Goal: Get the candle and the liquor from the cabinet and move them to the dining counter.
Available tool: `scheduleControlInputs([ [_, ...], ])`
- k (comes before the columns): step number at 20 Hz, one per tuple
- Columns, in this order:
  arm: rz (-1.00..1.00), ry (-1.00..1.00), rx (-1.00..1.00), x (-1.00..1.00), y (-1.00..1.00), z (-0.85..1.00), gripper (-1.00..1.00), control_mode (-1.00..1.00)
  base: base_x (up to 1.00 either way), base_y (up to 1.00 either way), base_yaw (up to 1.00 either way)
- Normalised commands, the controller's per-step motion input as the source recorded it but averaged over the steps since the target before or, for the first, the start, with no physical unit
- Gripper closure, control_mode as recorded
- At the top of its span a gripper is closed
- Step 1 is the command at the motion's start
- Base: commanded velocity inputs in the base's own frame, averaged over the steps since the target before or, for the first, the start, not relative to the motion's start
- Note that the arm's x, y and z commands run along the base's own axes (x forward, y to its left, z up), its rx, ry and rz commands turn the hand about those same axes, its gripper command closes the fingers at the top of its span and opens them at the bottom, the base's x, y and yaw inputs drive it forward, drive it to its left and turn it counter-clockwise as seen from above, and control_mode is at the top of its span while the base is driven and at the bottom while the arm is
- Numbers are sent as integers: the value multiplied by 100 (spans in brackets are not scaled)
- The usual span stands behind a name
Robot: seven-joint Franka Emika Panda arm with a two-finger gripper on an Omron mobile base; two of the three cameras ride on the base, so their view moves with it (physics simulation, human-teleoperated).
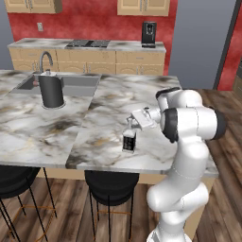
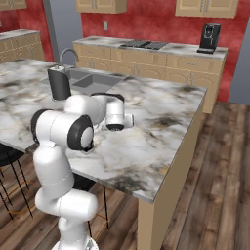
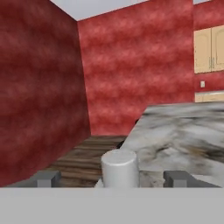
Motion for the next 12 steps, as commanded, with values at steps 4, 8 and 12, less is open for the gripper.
scheduleControlInputs([
  [4,0,4,1,-15,-21,48,-100,-100,0,0,0],
  [8,-2,5,2,-12,-22,60,-100,-100,0,0,0],
  [12,-3,4,1,-26,-20,68,-100,-100,0,0,0],
])
